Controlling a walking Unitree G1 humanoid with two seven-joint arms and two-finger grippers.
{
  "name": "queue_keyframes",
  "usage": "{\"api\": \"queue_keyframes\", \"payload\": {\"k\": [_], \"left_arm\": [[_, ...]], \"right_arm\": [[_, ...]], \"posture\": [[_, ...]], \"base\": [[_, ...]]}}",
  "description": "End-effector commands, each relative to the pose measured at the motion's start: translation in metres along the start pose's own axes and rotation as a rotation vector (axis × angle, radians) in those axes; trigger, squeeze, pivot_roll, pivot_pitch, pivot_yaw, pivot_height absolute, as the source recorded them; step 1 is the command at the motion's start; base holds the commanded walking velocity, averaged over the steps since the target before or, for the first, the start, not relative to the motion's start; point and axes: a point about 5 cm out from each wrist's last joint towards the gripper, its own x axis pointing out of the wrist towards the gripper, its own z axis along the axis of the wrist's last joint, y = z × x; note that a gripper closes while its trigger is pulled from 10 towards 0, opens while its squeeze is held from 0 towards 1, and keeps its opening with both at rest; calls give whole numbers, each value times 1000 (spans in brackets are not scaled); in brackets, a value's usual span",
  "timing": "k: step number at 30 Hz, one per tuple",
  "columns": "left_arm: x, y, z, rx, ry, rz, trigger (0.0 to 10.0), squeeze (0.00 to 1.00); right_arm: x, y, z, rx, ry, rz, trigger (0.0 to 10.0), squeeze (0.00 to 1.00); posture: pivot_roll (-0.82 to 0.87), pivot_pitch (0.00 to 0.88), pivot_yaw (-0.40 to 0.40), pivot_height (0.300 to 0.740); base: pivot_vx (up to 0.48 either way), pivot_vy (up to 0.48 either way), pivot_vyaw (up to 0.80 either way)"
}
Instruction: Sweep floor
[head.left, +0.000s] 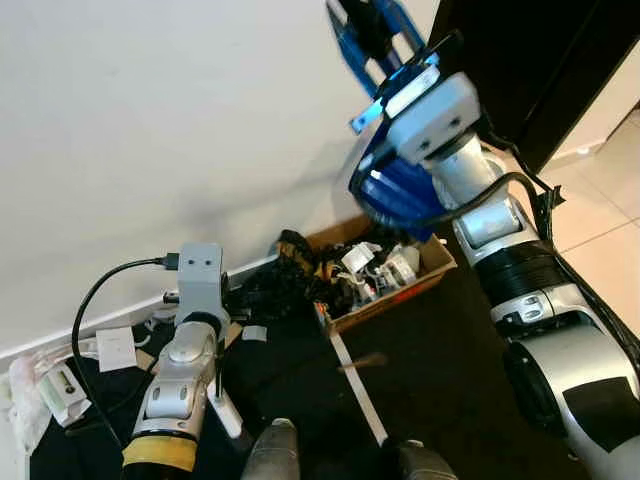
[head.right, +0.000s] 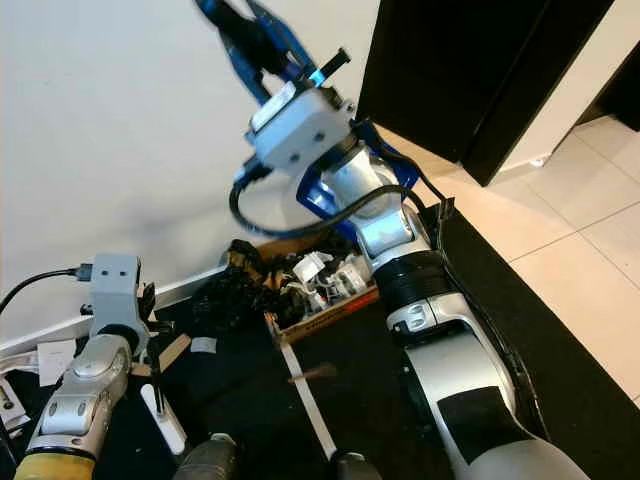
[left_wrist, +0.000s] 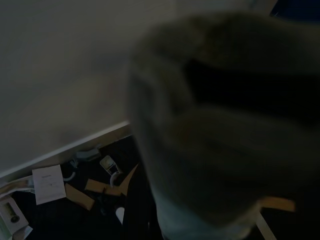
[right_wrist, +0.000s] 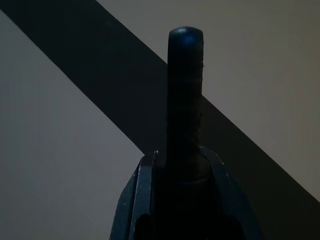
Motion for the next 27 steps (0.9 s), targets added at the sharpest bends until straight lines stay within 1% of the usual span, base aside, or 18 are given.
{"api": "queue_keyframes", "payload": {"k": [1, 3, 4, 7, 8, 9, 11, 12, 14, 15, 17, 18, 19, 20, 21, 23, 24, 27], "left_arm": [[-4, -3, -14, 5, 55, -5, 10000, 0], [-5, -3, -14, 5, 55, -4, 10000, 0], [-5, -3, -14, 5, 55, -4, 10000, 0], [-7, -3, -16, 6, 60, -5, 10000, 0], [-7, -3, -17, 7, 63, -7, 10000, 0], [-8, -3, -18, 8, 65, -8, 10000, 0], [-8, -3, -18, 9, 66, -10, 10000, 0], [-7, -3, -17, 11, 66, -12, 10000, 0], [-7, -4, -17, 10, 66, -17, 10000, 0], [-7, -4, -17, 10, 66, -17, 10000, 0], [-6, -5, -16, 12, 66, -25, 10000, 0], [-5, -6, -16, 13, 67, -31, 10000, 0], [-5, -6, -16, 13, 67, -31, 10000, 0], [-5, -7, -16, 14, 68, -37, 10000, 0], [-5, -7, -16, 14, 68, -37, 10000, 0], [-4, -9, -16, 16, 72, -50, 10000, 0], [-4, -10, -16, 16, 73, -54, 10000, 0], [-4, -11, -17, 18, 76, -61, 10000, 0]], "right_arm": [[8, -4, 8, 1, -61, -26, 10000, 0], [3, -12, -3, 72, 22, -134, 10000, 0], [3, -12, -3, 72, 22, -134, 10000, 0], [-10, -33, -21, 201, 171, -337, 10000, 0], [-19, -41, -29, 257, 232, -421, 10000, 0], [-25, -45, -33, 289, 267, -469, 10000, 0], [-44, -56, -44, 347, 357, -588, 10000, 0], [-59, -61, -48, 344, 417, -621, 10000, 0], [-72, -68, -47, 312, 430, -642, 10000, 0], [-72, -68, -47, 312, 430, -642, 10000, 0], [-90, -79, -46, 303, 474, -694, 10000, 0], [-106, -87, -46, 303, 516, -730, 10000, 0], [-106, -87, -46, 303, 516, -730, 10000, 0], [-118, -93, -45, 274, 544, -741, 10000, 0], [-118, -93, -45, 274, 544, -741, 10000, 0], [-141, -104, -41, 206, 608, -732, 10000, 0], [-149, -108, -40, 175, 630, -716, 10000, 0], [-160, -109, -40, 137, 690, -636, 10000, 0]], "posture": [[302, 113, -34, 740], [302, 113, -34, 740], [302, 113, -34, 740], [302, 121, -25, 740], [300, 122, -24, 740], [299, 123, -24, 740], [292, 127, -19, 740], [292, 128, -18, 740], [286, 130, -15, 740], [286, 130, -15, 740], [266, 136, -8, 740], [258, 139, -5, 740], [258, 139, -5, 740], [258, 139, -5, 740], [258, 139, -5, 740], [247, 145, 0, 740], [247, 145, 0, 740], [233, 151, 6, 740]], "base": [[0, 0, 0], [0, 0, 0], [0, 0, 0], [0, 0, 0], [0, 0, 0], [0, 0, 0], [0, 0, 0], [0, 0, 0], [0, 0, 0], [0, 0, 0], [0, 0, 0], [0, 0, 0], [0, 0, 0], [0, 0, 0], [0, 0, 0], [0, 0, 0], [0, 0, 0], [0, 0, 0]]}}
